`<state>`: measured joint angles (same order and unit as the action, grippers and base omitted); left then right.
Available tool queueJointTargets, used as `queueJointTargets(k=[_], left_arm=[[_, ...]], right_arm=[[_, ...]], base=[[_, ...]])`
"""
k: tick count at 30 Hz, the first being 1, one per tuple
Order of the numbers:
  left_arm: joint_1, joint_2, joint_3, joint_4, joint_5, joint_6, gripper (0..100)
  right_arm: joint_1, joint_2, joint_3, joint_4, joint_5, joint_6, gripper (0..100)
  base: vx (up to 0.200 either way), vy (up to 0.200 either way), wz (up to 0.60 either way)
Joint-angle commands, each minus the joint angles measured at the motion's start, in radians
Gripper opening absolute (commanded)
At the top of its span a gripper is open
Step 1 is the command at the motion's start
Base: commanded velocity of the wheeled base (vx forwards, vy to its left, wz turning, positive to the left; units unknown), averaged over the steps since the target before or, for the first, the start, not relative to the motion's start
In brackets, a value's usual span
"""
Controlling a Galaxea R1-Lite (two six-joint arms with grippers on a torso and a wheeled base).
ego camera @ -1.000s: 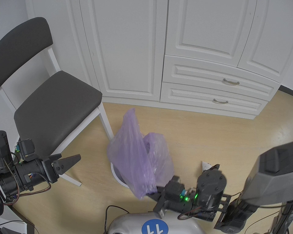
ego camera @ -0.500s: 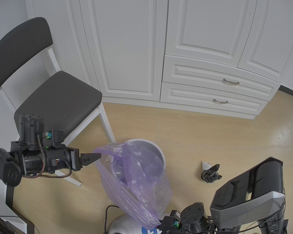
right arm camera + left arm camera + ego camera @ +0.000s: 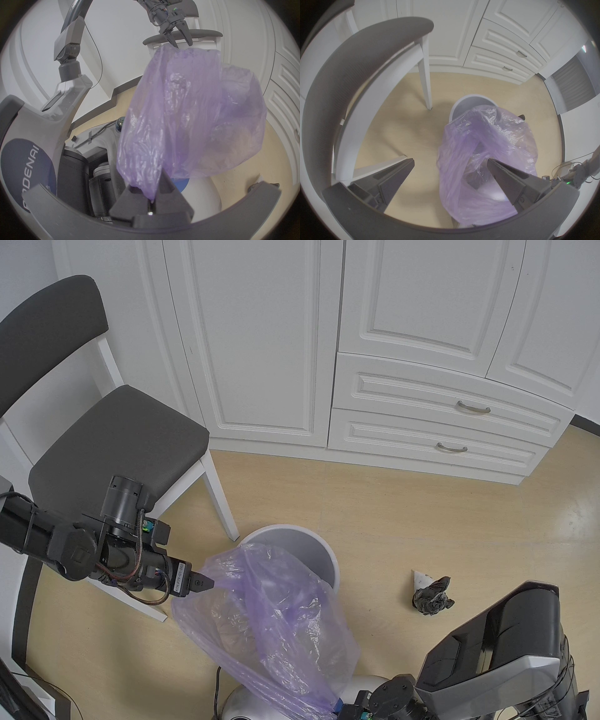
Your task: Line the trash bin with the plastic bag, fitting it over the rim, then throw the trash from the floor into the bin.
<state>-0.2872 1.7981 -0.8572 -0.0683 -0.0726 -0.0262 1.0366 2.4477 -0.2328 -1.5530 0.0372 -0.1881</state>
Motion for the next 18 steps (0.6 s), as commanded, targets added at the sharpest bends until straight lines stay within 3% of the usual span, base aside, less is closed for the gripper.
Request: queueJointTargets(k=[1,11,18], left_arm=[[0.002,0.063,-0.002,-0.001,0.002,-0.001,100],[0.025,0.038,0.153,-0.015,0.000,0.008,100],[0.069,0.069,0.213,-0.051,-0.004,0.091,100]], right_arm=[[0.002,0.004,0.004,-0.018,0.000,-0.002,0],[-0.003,-0.002,0.000,-0.018,-0.019,-0.001,0],[-0.009,-0.010,-0.016,-0.018,-0.020,-0.002,0]], base=[[0.000,0.000,0.00],[0.000,0.000,0.00],[0.000,0.000,0.00]])
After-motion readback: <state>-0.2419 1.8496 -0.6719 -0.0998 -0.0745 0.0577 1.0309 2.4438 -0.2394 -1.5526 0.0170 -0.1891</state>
